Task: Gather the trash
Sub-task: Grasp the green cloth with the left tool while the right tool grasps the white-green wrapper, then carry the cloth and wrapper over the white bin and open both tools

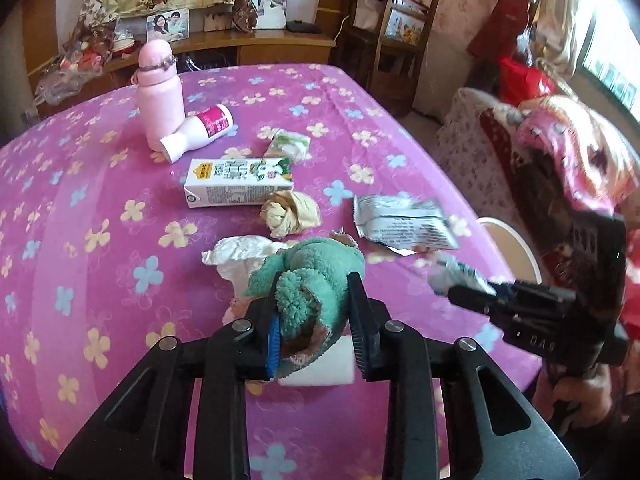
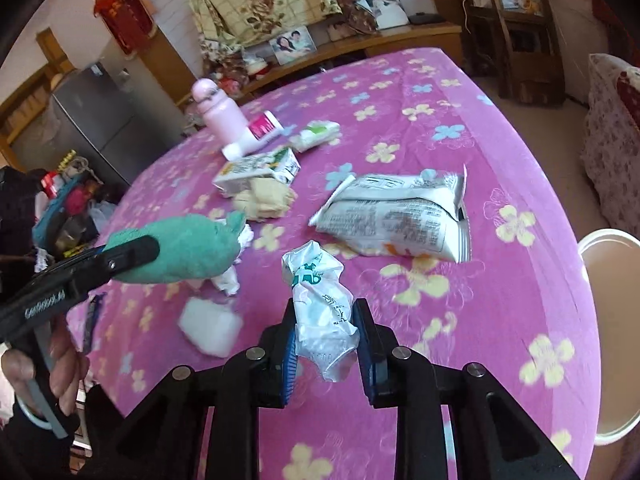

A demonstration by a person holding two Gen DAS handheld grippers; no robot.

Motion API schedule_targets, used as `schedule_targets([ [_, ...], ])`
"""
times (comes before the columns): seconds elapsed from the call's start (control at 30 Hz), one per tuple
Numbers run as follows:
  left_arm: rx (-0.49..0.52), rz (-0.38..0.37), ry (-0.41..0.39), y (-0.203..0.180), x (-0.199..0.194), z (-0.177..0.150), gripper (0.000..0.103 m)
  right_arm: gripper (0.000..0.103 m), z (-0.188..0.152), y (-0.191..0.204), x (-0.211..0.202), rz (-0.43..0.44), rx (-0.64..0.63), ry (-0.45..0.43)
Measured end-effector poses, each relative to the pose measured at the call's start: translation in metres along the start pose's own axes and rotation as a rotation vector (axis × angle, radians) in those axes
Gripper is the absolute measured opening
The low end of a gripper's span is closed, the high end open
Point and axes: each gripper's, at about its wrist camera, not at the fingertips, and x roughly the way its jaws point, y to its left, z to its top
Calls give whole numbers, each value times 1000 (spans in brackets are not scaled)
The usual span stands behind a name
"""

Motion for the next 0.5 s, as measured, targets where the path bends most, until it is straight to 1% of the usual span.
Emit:
schedule_targets([
  [0.13,-4,-31,-23,-11,-15,3,26,25,-6,4,-23,-13,-15,-35],
  [0.27,20,-53,-44,-34,-23,4,26,25,-11,-5,-43,-38,0,-68],
  [0.5,83,-103,-35,-86,-11,5,26,25,-19,-40,-75,-112,59,-103],
])
